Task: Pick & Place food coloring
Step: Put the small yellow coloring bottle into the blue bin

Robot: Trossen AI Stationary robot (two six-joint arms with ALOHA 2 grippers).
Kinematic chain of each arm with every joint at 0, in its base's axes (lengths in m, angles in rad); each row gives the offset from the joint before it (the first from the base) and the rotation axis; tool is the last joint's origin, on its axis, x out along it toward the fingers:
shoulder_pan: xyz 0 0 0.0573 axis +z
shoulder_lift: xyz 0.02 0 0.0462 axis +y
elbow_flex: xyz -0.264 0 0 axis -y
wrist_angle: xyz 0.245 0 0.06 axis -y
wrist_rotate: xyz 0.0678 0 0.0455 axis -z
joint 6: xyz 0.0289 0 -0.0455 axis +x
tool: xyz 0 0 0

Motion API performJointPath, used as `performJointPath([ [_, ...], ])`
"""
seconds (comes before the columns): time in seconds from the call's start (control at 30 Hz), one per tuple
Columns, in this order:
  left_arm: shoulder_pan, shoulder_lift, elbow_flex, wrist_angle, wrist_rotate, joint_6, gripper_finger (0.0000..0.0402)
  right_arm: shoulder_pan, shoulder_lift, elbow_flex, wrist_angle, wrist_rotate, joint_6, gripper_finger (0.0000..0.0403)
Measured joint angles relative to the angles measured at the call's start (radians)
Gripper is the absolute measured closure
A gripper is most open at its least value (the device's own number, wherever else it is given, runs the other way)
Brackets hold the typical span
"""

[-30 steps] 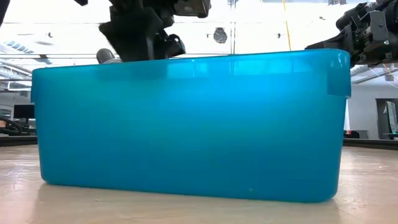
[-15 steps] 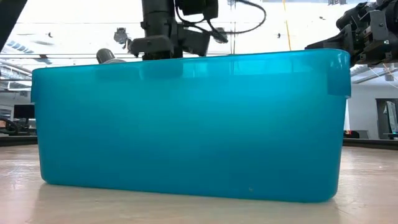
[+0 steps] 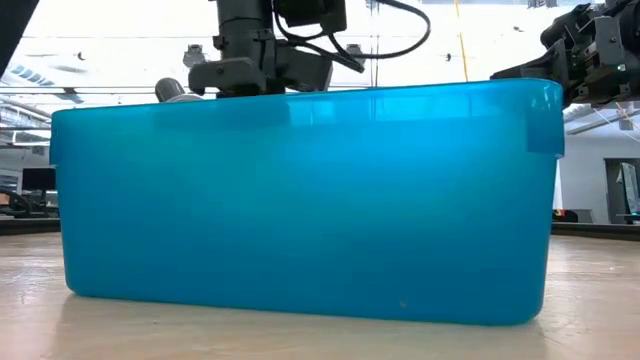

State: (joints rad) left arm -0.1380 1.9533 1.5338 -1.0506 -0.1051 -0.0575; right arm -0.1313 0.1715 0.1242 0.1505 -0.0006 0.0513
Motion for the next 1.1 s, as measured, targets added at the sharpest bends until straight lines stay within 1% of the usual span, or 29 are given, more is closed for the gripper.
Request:
performJointPath([
  [0.2, -0.068, 0.0, -0.001, -0.015, 0.008, -0.023, 0.0188, 0.0, 0.0, 0.0, 0.0, 0.0, 0.0, 0.0243],
  [0.37, -0.102, 0.0, -0.001, 0.009, 0.008, -0.042, 0.0169, 0.0, 0.0, 0.0, 0.0, 0.0, 0.0, 0.0243],
  [0.6, -0.111, 0.008, -0.002, 0.017, 0.009, -0.089, 0.0167, 0.0, 0.0, 0.0, 0.0, 0.0, 0.0, 0.0243],
  [0.67, -0.111, 0.014, -0.007, 0.052, 0.014, -0.095, 0.0167, 0.0, 0.0, 0.0, 0.0, 0.0, 0.0, 0.0243],
  [0.83, -0.111, 0.017, -0.06, 0.128, 0.058, -0.084, 0.0167, 0.0, 0.0, 0.0, -0.001, 0.0, 0.0, 0.0243],
  [1.1, -0.104, 0.017, -0.131, 0.168, 0.056, -0.095, 0.0167, 0.0, 0.0, 0.0, -0.001, 0.0, 0.0, 0.0243],
])
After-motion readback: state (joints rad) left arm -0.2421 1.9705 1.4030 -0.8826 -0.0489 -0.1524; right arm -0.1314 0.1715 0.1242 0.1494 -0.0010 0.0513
